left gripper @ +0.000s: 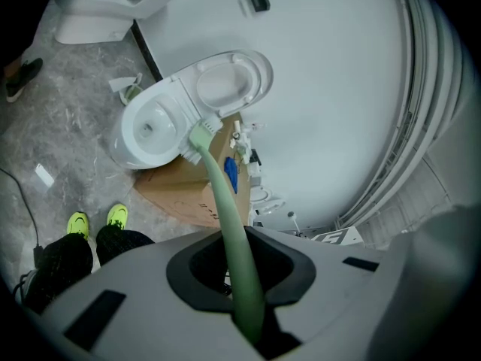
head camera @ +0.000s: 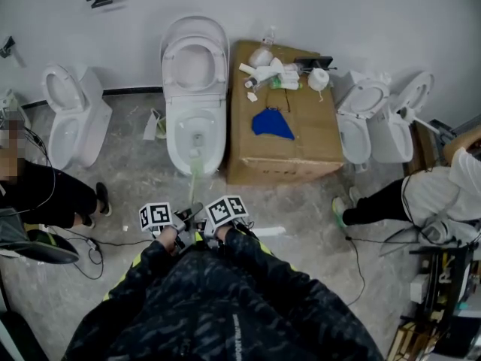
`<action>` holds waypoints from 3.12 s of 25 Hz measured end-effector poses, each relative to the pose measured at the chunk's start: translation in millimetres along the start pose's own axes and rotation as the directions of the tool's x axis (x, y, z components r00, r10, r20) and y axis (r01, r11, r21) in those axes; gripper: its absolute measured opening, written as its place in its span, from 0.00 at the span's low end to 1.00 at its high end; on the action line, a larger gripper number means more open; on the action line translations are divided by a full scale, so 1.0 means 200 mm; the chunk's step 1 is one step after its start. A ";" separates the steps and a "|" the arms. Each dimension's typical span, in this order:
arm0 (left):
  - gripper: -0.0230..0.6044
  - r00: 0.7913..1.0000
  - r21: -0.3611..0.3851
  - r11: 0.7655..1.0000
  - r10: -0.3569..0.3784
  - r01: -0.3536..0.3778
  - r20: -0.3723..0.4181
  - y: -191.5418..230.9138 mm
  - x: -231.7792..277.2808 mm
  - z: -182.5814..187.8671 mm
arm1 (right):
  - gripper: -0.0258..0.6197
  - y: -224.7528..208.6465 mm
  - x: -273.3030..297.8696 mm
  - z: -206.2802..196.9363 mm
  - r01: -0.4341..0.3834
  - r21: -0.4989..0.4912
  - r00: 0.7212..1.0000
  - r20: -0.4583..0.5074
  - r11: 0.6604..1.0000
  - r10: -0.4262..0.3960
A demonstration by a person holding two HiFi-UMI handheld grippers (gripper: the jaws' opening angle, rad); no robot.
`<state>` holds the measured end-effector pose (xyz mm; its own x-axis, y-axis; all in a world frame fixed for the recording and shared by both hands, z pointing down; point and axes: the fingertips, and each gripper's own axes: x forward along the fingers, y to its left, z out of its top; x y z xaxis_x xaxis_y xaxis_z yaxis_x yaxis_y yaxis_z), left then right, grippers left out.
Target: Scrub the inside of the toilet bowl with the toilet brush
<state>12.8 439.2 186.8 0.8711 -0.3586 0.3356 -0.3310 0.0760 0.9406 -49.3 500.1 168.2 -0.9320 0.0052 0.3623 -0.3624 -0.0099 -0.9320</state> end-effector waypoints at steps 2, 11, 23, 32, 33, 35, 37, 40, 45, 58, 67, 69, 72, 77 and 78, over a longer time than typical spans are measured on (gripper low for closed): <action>0.10 1.000 -0.005 1.000 0.001 -0.001 0.007 0.01 0.00 0.02 | 0.15 -0.01 0.01 0.01 0.005 0.003 1.000 -0.006 1.000 -0.005; 0.10 0.998 -0.016 0.999 0.030 -0.030 0.048 0.08 0.01 0.18 | 0.15 -0.02 0.07 0.14 -0.006 0.003 0.999 -0.044 1.000 0.006; 0.10 0.996 -0.073 0.996 0.062 -0.057 0.071 0.13 0.18 0.53 | 0.15 -0.10 0.08 0.52 -0.002 0.047 0.994 -0.113 0.999 0.008; 0.10 0.992 -0.089 0.993 0.090 -0.082 0.093 0.10 0.50 0.92 | 0.14 -0.22 -0.05 0.99 -0.006 0.071 0.986 -0.165 0.997 0.018; 0.10 0.992 -0.083 0.994 0.085 -0.078 0.093 0.09 0.54 0.97 | 0.14 -0.23 -0.07 1.05 -0.006 0.069 0.985 -0.170 0.998 0.018; 0.10 0.993 -0.070 0.995 0.083 -0.077 0.089 0.09 0.62 1.07 | 0.14 -0.26 -0.10 1.16 -0.005 0.068 0.984 -0.176 0.998 0.017; 0.10 0.992 -0.066 0.994 0.093 -0.088 0.081 0.10 0.70 1.14 | 0.14 -0.30 -0.12 1.27 0.003 0.070 0.983 -0.181 0.998 0.010; 0.10 0.993 -0.070 0.994 0.093 -0.088 0.074 0.13 0.81 1.22 | 0.13 -0.39 -0.15 1.38 0.015 0.071 0.980 -0.198 0.997 -0.001; 0.10 0.995 -0.075 0.996 0.060 -0.054 0.075 0.17 0.95 1.37 | 0.13 -0.48 -0.17 1.55 0.021 0.068 0.967 -0.254 0.997 -0.003; 0.09 0.999 -0.201 0.980 0.002 0.008 0.050 0.87 1.18 1.56 | 0.13 -1.11 0.21 1.77 0.125 0.211 0.968 -0.239 0.970 -0.072; 0.09 0.999 -0.209 0.978 -0.007 -0.003 -0.047 1.40 1.34 1.79 | 0.13 -1.55 0.53 2.06 0.127 0.268 0.984 -0.157 0.955 -0.087; 0.09 0.997 -0.196 0.980 0.001 -0.016 -0.073 1.48 1.37 1.83 | 0.13 -1.62 0.58 2.11 0.114 0.277 0.988 -0.133 0.954 -0.080; 0.09 0.994 -0.191 0.981 0.009 -0.029 -0.108 1.59 1.41 1.86 | 0.13 -1.71 0.65 2.16 0.104 0.301 0.992 -0.106 0.948 -0.075; 0.09 0.991 -0.196 0.980 0.003 -0.029 -0.131 1.74 1.48 1.92 | 0.13 -1.86 0.72 2.24 0.104 0.319 0.993 -0.080 0.942 -0.083; 0.09 0.992 -0.205 0.978 0.000 -0.026 -0.130 1.76 1.50 1.93 | 0.13 -1.88 0.73 2.25 0.106 0.320 0.993 -0.079 0.941 -0.085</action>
<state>17.4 -0.5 597.8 0.9110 -0.2349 0.3391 -0.2725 0.2745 0.9222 -48.9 54.8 576.8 -0.8947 0.0852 0.4385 -0.4407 -0.3287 -0.8353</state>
